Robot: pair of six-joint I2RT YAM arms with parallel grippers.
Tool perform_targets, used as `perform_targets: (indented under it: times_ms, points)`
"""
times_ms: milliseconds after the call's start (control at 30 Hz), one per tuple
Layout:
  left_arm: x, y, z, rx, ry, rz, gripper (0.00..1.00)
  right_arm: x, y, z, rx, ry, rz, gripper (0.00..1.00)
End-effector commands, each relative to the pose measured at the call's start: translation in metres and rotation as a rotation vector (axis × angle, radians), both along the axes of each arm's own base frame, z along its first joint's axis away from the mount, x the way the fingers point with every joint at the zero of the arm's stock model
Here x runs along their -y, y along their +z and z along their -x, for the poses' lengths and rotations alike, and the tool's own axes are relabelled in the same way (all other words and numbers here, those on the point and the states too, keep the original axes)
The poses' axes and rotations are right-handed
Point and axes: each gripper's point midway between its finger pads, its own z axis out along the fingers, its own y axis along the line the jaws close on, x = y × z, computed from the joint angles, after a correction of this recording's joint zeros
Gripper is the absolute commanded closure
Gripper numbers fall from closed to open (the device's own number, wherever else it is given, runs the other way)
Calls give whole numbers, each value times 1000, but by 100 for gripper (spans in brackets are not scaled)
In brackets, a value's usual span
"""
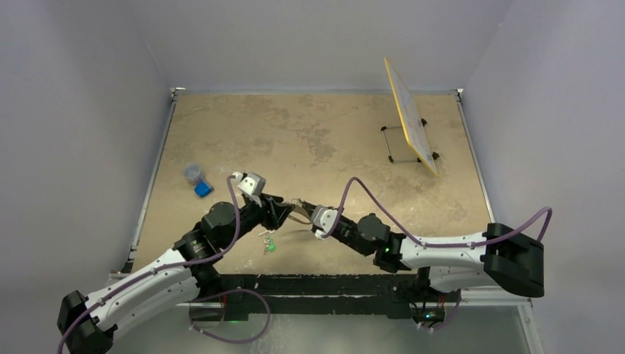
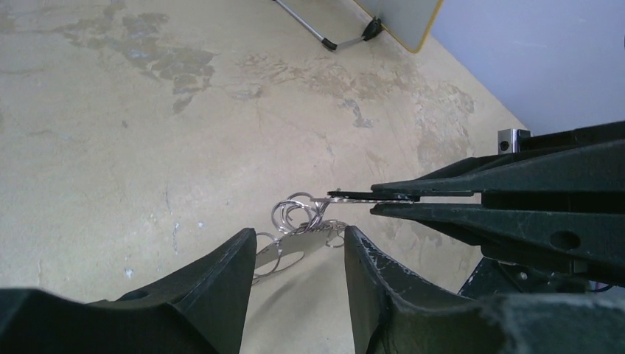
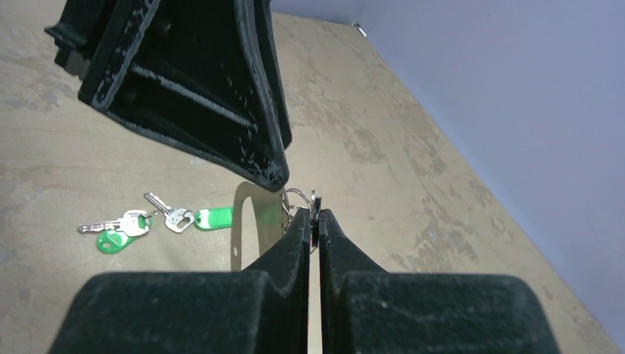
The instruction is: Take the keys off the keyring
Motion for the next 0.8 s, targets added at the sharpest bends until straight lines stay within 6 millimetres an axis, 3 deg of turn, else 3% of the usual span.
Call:
perform_targets:
  times_ms: [0, 333, 567, 767]
  points:
    - [19, 22, 4, 139, -124, -5, 54, -8, 33, 0, -22, 17, -77, 100]
    - [22, 7, -5, 131, -138, -160, 56, -8, 38, 1, -43, 24, -90, 100]
    - [30, 10, 2, 176, -209, -161, 56, -4, 45, 0, -57, 9, -109, 100]
    - [31, -1, -3, 157, -198, -200, 56, -7, 48, -1, -86, 6, -120, 100]
